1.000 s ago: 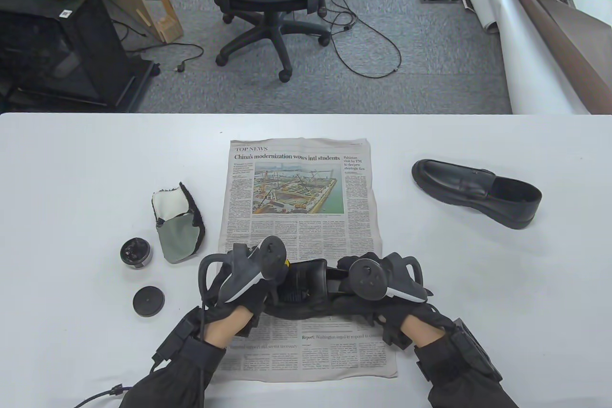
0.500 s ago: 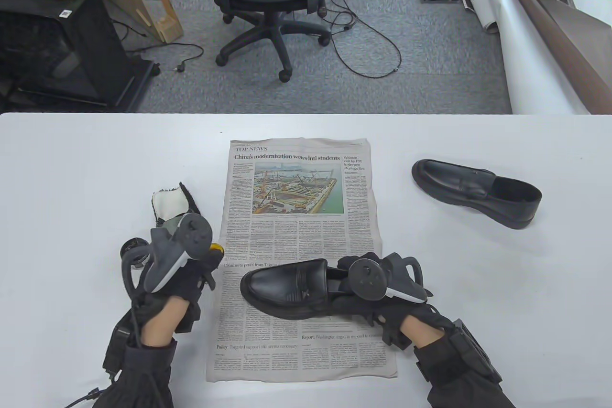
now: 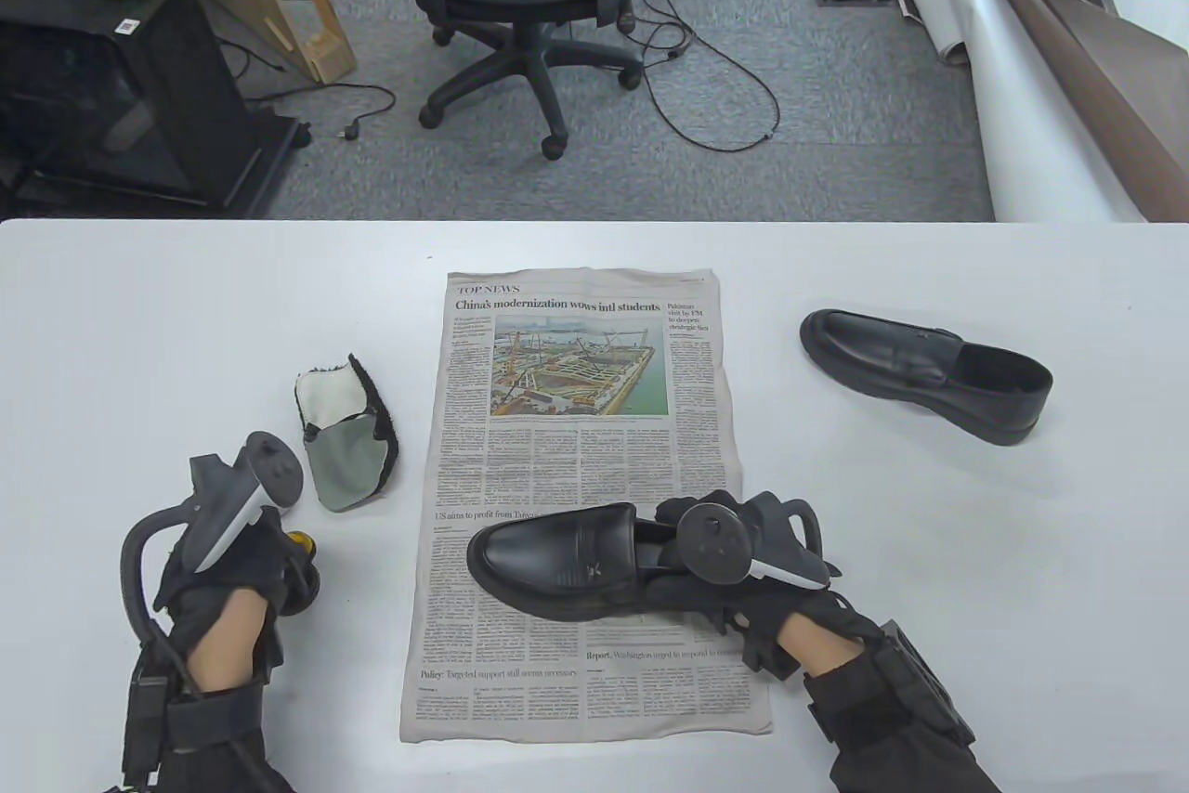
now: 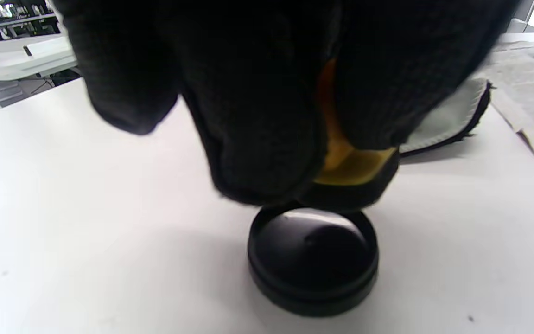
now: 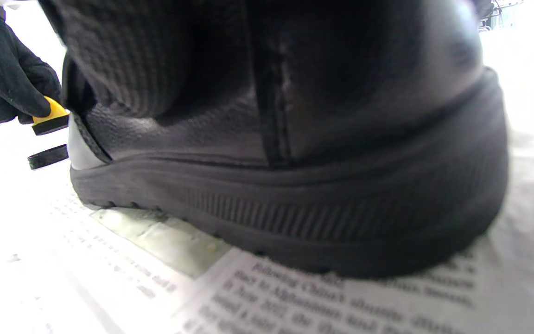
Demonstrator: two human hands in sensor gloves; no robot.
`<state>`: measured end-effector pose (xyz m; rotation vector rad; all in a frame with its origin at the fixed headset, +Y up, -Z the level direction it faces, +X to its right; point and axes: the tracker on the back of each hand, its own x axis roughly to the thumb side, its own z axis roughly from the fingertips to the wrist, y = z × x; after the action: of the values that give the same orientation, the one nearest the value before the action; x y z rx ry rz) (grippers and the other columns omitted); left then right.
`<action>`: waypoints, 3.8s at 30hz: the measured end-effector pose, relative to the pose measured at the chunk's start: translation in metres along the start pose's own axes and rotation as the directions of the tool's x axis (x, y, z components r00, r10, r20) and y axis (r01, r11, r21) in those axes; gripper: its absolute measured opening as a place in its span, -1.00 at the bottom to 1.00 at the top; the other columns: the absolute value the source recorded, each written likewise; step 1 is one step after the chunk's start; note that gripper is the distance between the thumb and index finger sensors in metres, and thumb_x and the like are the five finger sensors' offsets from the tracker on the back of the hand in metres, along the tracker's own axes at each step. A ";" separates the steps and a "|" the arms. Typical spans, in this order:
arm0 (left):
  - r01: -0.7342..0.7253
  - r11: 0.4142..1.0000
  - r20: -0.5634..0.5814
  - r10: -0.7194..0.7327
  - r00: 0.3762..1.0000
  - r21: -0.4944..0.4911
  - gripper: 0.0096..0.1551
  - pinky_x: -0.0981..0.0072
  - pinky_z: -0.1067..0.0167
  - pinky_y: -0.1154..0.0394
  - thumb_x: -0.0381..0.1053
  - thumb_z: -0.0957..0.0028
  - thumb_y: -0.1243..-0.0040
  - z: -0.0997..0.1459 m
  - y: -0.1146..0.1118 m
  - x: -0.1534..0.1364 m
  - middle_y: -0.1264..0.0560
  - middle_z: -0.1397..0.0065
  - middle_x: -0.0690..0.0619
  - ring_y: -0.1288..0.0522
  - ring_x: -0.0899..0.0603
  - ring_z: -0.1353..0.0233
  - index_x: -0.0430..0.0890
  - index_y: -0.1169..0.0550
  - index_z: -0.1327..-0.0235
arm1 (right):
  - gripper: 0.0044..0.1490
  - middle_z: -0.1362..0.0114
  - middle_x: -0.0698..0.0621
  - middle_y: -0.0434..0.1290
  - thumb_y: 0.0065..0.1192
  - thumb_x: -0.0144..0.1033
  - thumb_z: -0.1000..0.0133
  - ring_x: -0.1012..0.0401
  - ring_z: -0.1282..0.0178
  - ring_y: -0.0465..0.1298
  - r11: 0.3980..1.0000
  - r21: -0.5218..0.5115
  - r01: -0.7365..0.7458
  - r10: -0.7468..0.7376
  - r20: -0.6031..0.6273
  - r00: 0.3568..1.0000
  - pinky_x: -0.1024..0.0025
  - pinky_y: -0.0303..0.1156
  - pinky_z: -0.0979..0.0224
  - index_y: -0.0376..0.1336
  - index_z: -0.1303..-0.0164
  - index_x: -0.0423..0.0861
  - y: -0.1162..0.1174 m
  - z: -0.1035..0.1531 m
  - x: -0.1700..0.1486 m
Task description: Dip and apply built-in sponge shoe polish on shoes
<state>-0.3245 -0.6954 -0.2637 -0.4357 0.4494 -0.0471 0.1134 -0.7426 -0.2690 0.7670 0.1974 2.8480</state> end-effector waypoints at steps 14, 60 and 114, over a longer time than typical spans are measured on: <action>0.039 0.995 -0.037 -0.043 0.998 -0.097 -0.43 0.05 -0.11 -0.67 0.10 0.22 -0.64 -0.013 -0.015 -0.008 -0.80 -0.02 -0.06 -0.83 0.09 0.22 -0.06 -0.68 -0.04 | -0.45 -0.49 0.13 0.23 0.34 0.25 0.21 -0.01 -0.40 0.38 1.000 -0.002 -0.004 0.004 -0.001 1.000 -0.07 0.32 -0.52 0.57 0.21 0.14 0.000 0.001 0.000; -0.217 0.908 0.345 0.087 0.934 0.358 -0.16 -0.13 -0.39 -0.44 0.35 0.12 -0.36 0.048 0.016 0.056 -0.46 -0.50 -0.08 -0.58 -0.14 -0.39 0.04 -0.42 -0.40 | -0.47 -0.34 0.02 0.45 0.41 0.10 0.22 -0.04 -0.25 0.55 0.969 -0.245 0.028 -0.010 0.073 0.997 -0.14 0.50 -0.41 0.62 0.20 0.04 -0.059 0.036 -0.015; -0.110 0.963 0.382 0.009 0.924 0.244 -0.15 -0.17 -0.43 -0.38 0.36 0.05 -0.24 0.039 0.000 0.072 -0.31 -0.62 -0.12 -0.45 -0.23 -0.51 0.05 -0.32 -0.49 | -0.19 -0.52 -0.04 0.31 0.35 0.16 0.17 0.03 -0.11 0.63 0.988 -0.079 -0.136 0.059 -0.612 0.788 -0.02 0.51 -0.31 0.33 -0.32 0.13 -0.141 0.080 -0.223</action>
<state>-0.2431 -0.6894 -0.2617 -0.1618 0.0706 0.0376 0.3635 -0.6462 -0.3333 -0.2046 0.0676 3.0701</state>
